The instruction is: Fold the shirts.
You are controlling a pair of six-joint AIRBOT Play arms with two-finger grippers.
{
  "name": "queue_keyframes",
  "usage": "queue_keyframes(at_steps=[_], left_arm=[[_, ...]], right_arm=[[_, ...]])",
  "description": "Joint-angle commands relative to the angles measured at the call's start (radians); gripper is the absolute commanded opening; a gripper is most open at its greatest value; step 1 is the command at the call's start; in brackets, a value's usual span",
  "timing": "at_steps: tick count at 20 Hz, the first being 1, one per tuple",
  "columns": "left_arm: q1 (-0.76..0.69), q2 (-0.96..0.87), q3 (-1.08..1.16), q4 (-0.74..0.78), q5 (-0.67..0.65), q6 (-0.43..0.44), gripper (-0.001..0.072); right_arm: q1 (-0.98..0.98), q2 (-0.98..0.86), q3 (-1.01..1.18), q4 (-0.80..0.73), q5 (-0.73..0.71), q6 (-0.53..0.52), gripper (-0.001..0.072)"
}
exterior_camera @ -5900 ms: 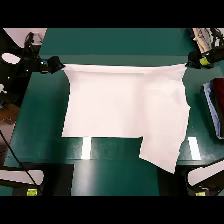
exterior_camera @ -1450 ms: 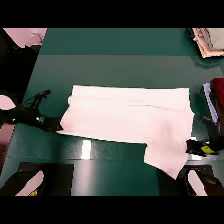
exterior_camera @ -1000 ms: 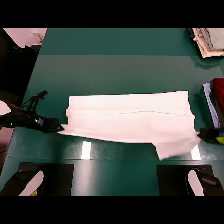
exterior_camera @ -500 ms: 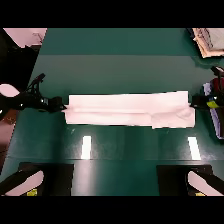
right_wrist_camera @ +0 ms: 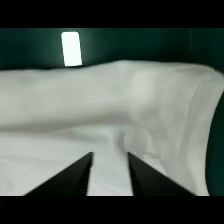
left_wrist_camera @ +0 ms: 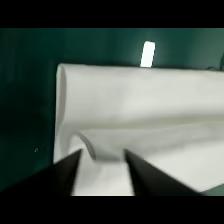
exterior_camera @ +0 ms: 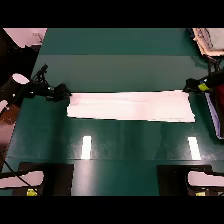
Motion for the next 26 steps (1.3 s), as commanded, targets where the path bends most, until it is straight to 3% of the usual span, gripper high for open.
queue_keyframes(at_steps=[1, 6, 7, 9, 10, 11, 12, 19, 21, 26], left_arm=[[0.001, -0.020, 0.066, -0.121, 0.043, 0.005, 0.0720], [0.000, -0.019, 0.210, -0.125, -0.112, 0.006, 0.0720], [0.000, -0.019, 0.212, -0.131, -0.132, 0.006, 0.0609], [0.000, -0.019, 0.211, -0.134, -0.166, 0.035, 0.0075], [-0.004, -0.019, 0.211, -0.132, -0.174, 0.052, 0.0034], [-0.013, -0.020, 0.210, -0.131, -0.179, 0.056, 0.0034], [-0.023, -0.020, 0.206, -0.134, -0.184, 0.055, 0.0034], [-0.204, -0.021, 0.201, -0.122, -0.110, 0.055, 0.0032], [-0.249, -0.021, 0.201, -0.116, -0.085, 0.054, 0.0025], [-0.319, -0.022, 0.201, -0.100, -0.076, 0.050, 0.0025]], right_arm=[[-0.036, -0.084, 0.095, 0.202, -0.055, 0.011, 0.0504], [-0.152, -0.089, 0.154, 0.216, 0.151, -0.071, 0.0507], [-0.178, -0.091, 0.147, 0.200, 0.188, -0.089, 0.0507], [-0.238, -0.091, 0.098, 0.201, 0.209, -0.118, 0.0510], [-0.267, -0.091, 0.061, 0.201, 0.208, -0.126, 0.0519], [-0.293, -0.092, 0.021, 0.202, 0.200, -0.138, 0.0621], [-0.319, -0.094, -0.023, 0.202, 0.182, -0.166, 0.0673], [-0.392, -0.209, -0.113, 0.219, 0.194, -0.330, 0.0671], [-0.392, -0.227, -0.113, 0.295, 0.194, -0.379, 0.0670], [-0.350, -0.248, -0.113, 0.386, 0.220, -0.409, 0.0615]])
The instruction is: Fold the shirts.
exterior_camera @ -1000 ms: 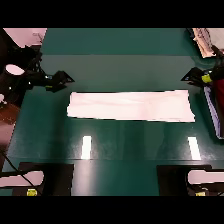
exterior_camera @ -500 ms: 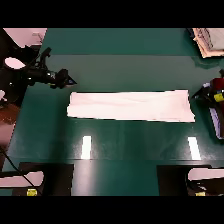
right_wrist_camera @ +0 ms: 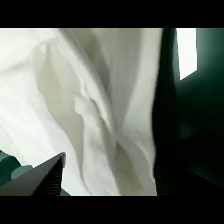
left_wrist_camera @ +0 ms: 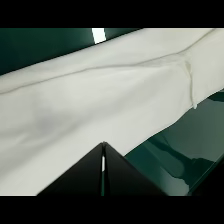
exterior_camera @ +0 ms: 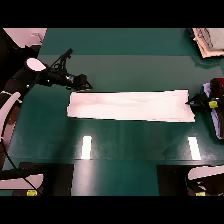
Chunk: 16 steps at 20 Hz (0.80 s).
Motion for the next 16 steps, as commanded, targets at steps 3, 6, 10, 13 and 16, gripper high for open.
queue_keyframes(at_steps=[3, 6, 10, 13, 16], left_arm=[[-0.097, -0.019, 0.000, 0.030, 0.046, -0.050, 0.0025], [-0.161, -0.078, 0.001, 0.030, 0.049, -0.051, 0.0025], [-0.245, -0.178, 0.038, 0.027, 0.106, -0.059, 0.0025], [-0.290, -0.293, 0.153, 0.027, 0.109, -0.105, 0.0025], [-0.332, -0.406, 0.293, 0.026, 0.111, -0.105, 0.0025]], right_arm=[[0.080, -0.013, -0.002, 0.054, 0.013, -0.040, 0.0468], [0.126, -0.010, -0.002, 0.053, 0.030, -0.040, 0.0352], [0.151, 0.058, -0.001, 0.054, 0.029, -0.039, 0.0016], [0.181, 0.174, 0.000, 0.054, 0.030, 0.029, 0.0015], [0.264, 0.278, 0.069, 0.054, 0.045, 0.142, 0.0014]])
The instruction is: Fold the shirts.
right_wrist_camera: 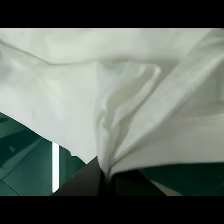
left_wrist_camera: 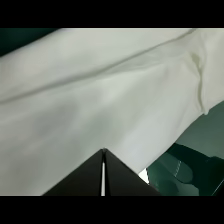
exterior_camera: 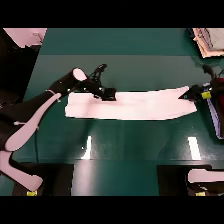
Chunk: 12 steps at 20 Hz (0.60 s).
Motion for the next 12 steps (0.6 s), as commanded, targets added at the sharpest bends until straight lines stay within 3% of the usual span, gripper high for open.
queue_keyframes(at_steps=[1, 5, 12], left_arm=[[-0.056, -0.133, 0.154, 0.000, 0.008, -0.024, 0.0025], [-0.093, -0.225, 0.255, 0.000, 0.005, -0.066, 0.0025], [-0.097, -0.230, 0.257, 0.017, -0.027, -0.064, 0.0025]], right_arm=[[0.090, 0.103, 0.082, 0.002, 0.023, 0.123, 0.0014], [0.237, 0.115, 0.267, 0.002, 0.051, 0.239, 0.0014], [0.397, 0.111, 0.473, 0.000, 0.036, 0.295, 0.0014]])
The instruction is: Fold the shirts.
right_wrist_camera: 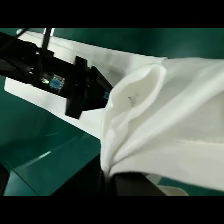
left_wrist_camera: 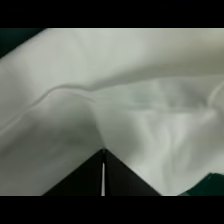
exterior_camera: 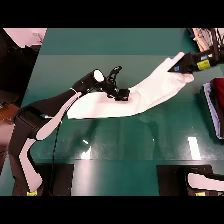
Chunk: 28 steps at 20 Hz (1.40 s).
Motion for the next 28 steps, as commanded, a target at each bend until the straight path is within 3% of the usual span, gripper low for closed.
queue_keyframes(at_steps=[1, 8, 14, 23, 28], left_arm=[[-0.003, -0.007, 0.008, 0.021, -0.030, -0.003, 0.0024], [0.025, -0.004, 0.019, 0.126, -0.117, -0.003, 0.0024], [0.116, 0.019, 0.190, 0.204, -0.282, 0.005, 0.0024], [0.448, 0.380, 0.210, 0.405, -0.353, 0.005, 0.0025], [0.613, 0.536, 0.209, 0.412, -0.357, 0.004, 0.0025]], right_arm=[[0.072, -0.008, 0.101, -0.001, -0.015, 0.042, 0.0014], [0.188, -0.106, 0.229, -0.001, -0.018, 0.048, 0.0014], [0.283, -0.148, 0.237, -0.003, -0.081, 0.047, 0.0014], [0.500, -0.235, 0.237, 0.001, -0.225, 0.009, 0.0015], [0.737, -0.360, 0.237, 0.038, -0.484, -0.097, 0.0017]])
